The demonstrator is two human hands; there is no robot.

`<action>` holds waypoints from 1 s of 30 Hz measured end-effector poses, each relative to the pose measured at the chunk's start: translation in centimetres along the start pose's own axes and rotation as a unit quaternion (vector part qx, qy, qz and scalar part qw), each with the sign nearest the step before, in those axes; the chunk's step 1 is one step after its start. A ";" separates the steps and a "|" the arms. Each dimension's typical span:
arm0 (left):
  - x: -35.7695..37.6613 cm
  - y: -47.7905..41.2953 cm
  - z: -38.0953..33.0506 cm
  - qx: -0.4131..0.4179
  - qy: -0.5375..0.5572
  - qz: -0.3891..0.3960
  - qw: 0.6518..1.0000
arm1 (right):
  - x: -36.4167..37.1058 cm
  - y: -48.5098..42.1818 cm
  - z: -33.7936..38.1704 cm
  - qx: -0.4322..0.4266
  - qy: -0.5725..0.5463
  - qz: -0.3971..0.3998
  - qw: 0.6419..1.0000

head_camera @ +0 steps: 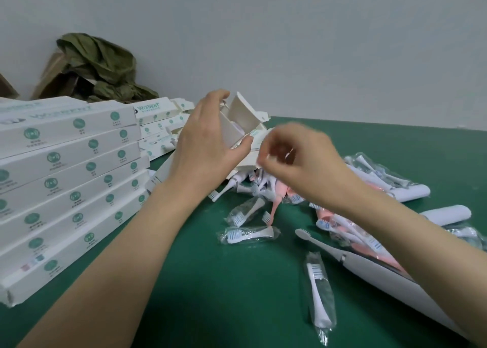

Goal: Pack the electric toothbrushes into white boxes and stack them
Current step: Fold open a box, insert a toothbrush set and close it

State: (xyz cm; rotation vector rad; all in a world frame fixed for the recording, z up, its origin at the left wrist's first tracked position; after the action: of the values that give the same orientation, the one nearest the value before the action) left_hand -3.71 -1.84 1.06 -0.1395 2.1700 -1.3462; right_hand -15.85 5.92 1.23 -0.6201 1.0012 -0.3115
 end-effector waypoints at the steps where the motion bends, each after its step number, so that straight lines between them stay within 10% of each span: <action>1: 0.1 0.1 -0.1 0.002 0.000 0.001 1.000 | 1.8 0.5 0.0 -0.005 0.036 0.138 0.990; 4: 0.3 0.4 -0.3 0.009 0.003 0.014 1.000 | 6.4 3.2 -0.9 -0.001 0.144 0.397 0.906; 7: 0.5 0.5 -0.3 0.012 0.004 0.025 1.000 | 7.5 3.5 -1.1 -0.005 0.166 0.403 0.900; 11: 0.9 0.7 -0.3 0.016 0.008 0.050 0.999 | 3.6 1.8 0.1 0.007 -0.119 0.336 0.934; 16: 1.2 1.2 -0.8 -0.003 0.037 0.062 0.997 | 0.5 -0.8 -0.2 0.124 -0.472 0.101 0.867; 21: 1.5 1.5 -1.3 -0.001 0.075 0.050 0.996 | -0.3 -2.2 -2.3 0.225 -0.475 -0.151 0.837; 30: 1.1 0.9 -1.0 -0.024 0.079 0.017 0.996 | -1.2 -2.6 -0.8 0.141 -0.302 -0.210 0.919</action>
State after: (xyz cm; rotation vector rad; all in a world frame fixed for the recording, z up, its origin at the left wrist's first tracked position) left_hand -4.90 -1.01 0.15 -0.0145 2.3261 -1.3246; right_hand -17.07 4.22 3.39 -0.6086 0.2121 -0.5895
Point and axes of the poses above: each hand's wrist, its own y-axis away from the middle knuckle, its own x-axis out of the palm, z = x × y, the point moved 6 cm from there along -y, towards the middle knuckle, and after that the axes turned 2 degrees about -z, right-handed, at the moved point
